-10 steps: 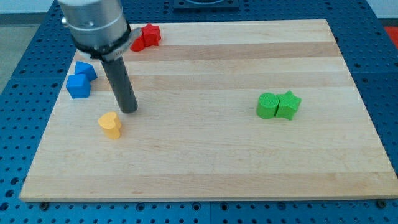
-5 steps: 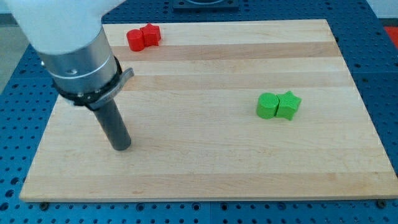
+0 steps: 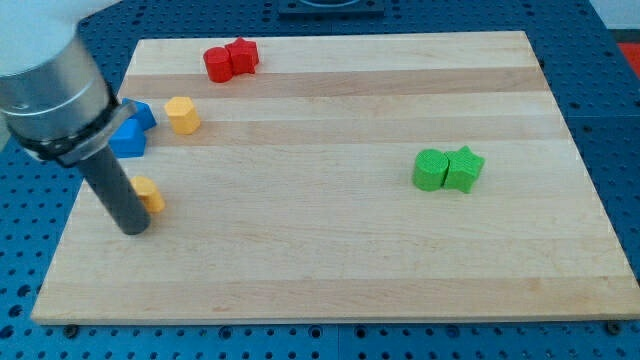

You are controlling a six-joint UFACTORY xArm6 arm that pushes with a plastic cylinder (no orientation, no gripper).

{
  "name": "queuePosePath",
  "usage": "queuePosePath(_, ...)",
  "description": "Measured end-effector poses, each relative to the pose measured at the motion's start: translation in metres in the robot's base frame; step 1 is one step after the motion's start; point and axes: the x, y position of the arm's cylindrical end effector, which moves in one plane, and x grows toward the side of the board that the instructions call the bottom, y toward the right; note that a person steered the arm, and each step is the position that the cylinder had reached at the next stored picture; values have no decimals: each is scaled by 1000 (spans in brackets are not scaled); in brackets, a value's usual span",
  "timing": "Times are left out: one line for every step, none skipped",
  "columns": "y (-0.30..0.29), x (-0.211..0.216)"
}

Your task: Move the yellow heart towards the yellow hexagon

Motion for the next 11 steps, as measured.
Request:
queuePosePath(-32,1)
queuePosePath(-39,1)
queuePosePath(-27,1)
queuePosePath(-4,-7)
queuePosePath(3,-27)
queuePosePath(3,-47)
queuePosePath(16,-51)
queuePosePath(37,-51)
queuePosePath(56,-53)
queuePosePath(76,-54)
queuePosePath(91,-59)
